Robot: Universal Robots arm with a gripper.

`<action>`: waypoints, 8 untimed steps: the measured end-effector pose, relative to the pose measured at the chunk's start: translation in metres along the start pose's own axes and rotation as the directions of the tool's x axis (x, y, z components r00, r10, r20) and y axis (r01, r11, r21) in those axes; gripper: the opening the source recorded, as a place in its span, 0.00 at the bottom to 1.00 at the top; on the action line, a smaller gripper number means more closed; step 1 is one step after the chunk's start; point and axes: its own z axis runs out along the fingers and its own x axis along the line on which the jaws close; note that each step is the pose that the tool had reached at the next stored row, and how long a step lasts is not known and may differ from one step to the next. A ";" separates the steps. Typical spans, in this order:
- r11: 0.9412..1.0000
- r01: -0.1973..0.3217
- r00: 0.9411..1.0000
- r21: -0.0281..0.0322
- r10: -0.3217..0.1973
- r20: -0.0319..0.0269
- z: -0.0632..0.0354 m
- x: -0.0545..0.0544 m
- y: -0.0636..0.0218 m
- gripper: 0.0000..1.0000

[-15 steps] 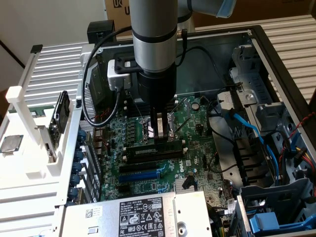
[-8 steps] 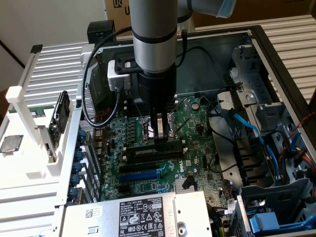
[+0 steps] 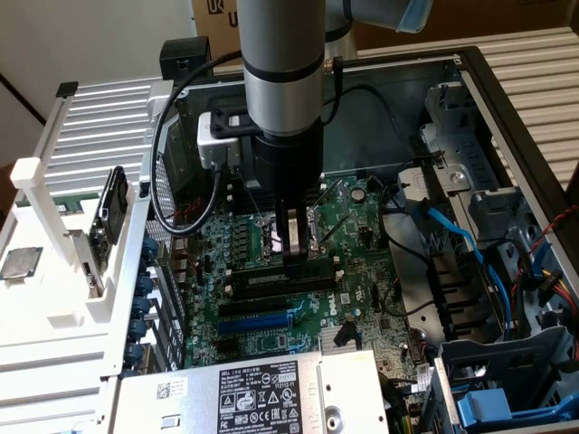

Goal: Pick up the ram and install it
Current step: 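Insert the ram into the slot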

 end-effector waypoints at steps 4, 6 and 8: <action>1.000 0.000 1.000 0.000 0.000 0.000 0.0016 0.000 0.0000 0.13; 1.000 0.000 1.000 0.000 0.000 0.000 0.0026 0.000 0.0000 0.13; 1.000 0.000 1.000 0.000 0.000 0.000 0.0034 0.000 0.0000 0.13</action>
